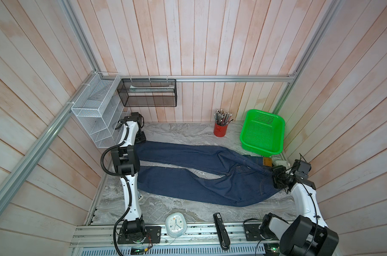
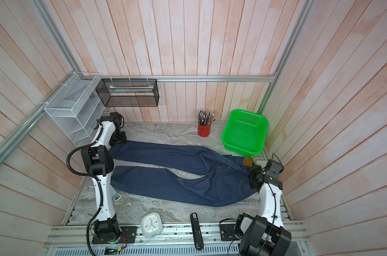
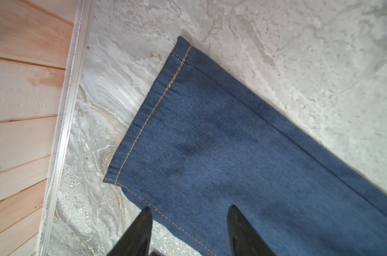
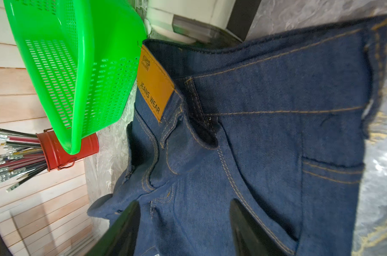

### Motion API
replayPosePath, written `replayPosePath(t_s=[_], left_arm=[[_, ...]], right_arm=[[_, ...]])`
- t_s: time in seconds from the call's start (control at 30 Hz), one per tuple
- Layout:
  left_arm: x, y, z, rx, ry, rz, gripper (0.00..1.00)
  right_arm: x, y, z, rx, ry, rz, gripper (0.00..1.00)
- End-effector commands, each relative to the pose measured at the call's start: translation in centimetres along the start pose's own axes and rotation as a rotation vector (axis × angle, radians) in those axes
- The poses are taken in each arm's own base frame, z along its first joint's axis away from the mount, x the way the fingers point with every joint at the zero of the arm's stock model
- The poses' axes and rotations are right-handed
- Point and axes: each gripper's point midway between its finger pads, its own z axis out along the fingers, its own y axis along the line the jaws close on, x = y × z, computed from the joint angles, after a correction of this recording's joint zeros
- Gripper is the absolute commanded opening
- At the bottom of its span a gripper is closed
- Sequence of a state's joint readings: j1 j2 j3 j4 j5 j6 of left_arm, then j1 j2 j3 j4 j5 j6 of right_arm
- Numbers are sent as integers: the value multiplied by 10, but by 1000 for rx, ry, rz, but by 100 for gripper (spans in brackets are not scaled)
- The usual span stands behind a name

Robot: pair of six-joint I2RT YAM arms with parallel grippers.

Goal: Fold and stack the trousers
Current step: Flatten out the trousers at the center of the table.

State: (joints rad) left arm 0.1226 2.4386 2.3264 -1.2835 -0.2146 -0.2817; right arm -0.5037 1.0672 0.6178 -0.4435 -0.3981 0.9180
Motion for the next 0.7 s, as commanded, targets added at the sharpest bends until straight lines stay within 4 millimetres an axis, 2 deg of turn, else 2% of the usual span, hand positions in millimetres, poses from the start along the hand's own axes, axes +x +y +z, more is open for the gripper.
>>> replayPosePath(t_s=[0.0, 0.2, 0.33, 0.5, 0.53, 0.57, 0.63, 0.67], left_arm=[[-7, 9, -21, -4, -46, -35, 57], [-8, 10, -24, -9, -53, -36, 57], [-9, 12, -25, -18, -58, -37, 57], [-9, 14, -26, -26, -61, -38, 57], [-9, 14, -26, -29, -62, -40, 57], [-10, 15, -27, -30, -65, -39, 57], [-10, 16, -28, -34, -67, -41, 57], [-10, 16, -27, -36, -67, -40, 57]], right_arm=[[0, 0, 10, -55, 36, 58, 64], [-13, 5, 29, -87, 37, 106, 60], [-21, 6, 39, -88, 39, 138, 54], [-30, 22, 43, -143, 43, 180, 32], [-33, 28, 42, -156, 42, 179, 22], [-36, 36, 38, -178, 40, 172, 13], [-43, 59, 25, -223, 16, 150, 1], [-49, 75, 15, -252, -6, 131, 0]])
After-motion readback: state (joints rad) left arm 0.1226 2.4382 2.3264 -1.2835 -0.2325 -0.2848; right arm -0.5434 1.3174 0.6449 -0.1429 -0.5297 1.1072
